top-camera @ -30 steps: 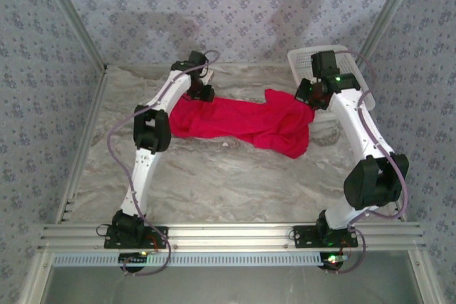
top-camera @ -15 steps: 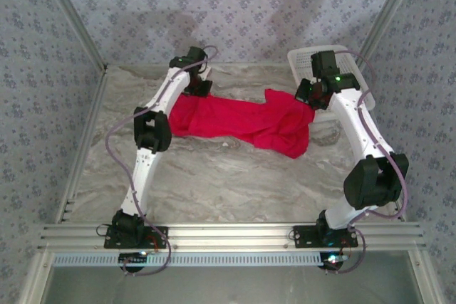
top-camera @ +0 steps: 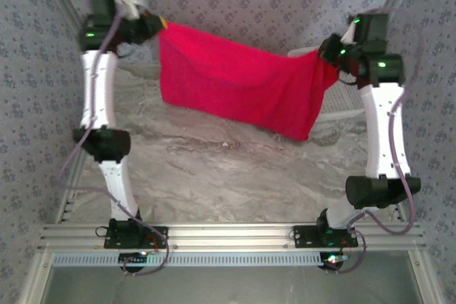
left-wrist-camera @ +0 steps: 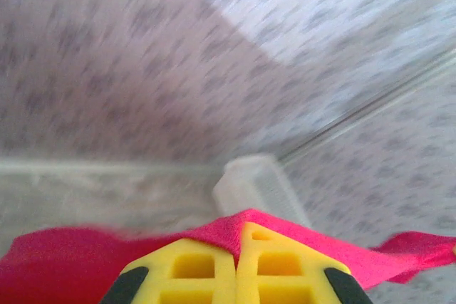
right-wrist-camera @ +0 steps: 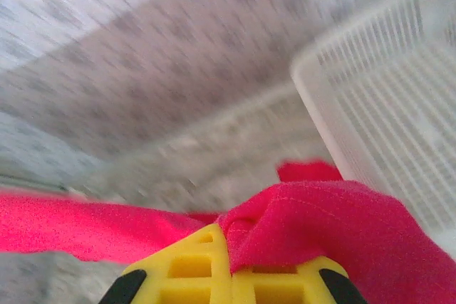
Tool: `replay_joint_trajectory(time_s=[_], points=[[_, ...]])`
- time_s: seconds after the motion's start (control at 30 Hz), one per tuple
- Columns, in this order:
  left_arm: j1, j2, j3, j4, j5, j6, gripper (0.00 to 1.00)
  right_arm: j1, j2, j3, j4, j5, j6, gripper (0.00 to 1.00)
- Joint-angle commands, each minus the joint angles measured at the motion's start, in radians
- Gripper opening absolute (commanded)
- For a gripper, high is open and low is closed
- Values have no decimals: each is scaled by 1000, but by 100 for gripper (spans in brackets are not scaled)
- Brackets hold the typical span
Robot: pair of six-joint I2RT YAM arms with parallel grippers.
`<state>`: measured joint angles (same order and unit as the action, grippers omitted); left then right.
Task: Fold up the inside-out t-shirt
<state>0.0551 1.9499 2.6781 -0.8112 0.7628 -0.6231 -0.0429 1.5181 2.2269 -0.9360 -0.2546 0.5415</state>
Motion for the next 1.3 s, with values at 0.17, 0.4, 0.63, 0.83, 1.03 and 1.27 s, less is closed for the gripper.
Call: replay_joint_trajectory(time_s=[0.17,0.4,0.63,0.83,1.03,1.27], points=[[162,-257,-55,89,30,-141,0,-92,-117,101,17,-204,120,0],[162,-376,-261,89,-34,-79,0,-59,-160,-92,124,-259,156,0],[160,-453,-541,174,-76,-29,0,-40,-106,-154,80,-241,164,0],[154,-451,-629,190,-78,-6,0,12,-84,-177,34,-187,107,0],[133,-445,-666,205,-76,-4,0,34,-80,-203,9,-152,79,0],[132,-518,-663,247,-130,0,0,20,-131,-150,85,-188,74,0]])
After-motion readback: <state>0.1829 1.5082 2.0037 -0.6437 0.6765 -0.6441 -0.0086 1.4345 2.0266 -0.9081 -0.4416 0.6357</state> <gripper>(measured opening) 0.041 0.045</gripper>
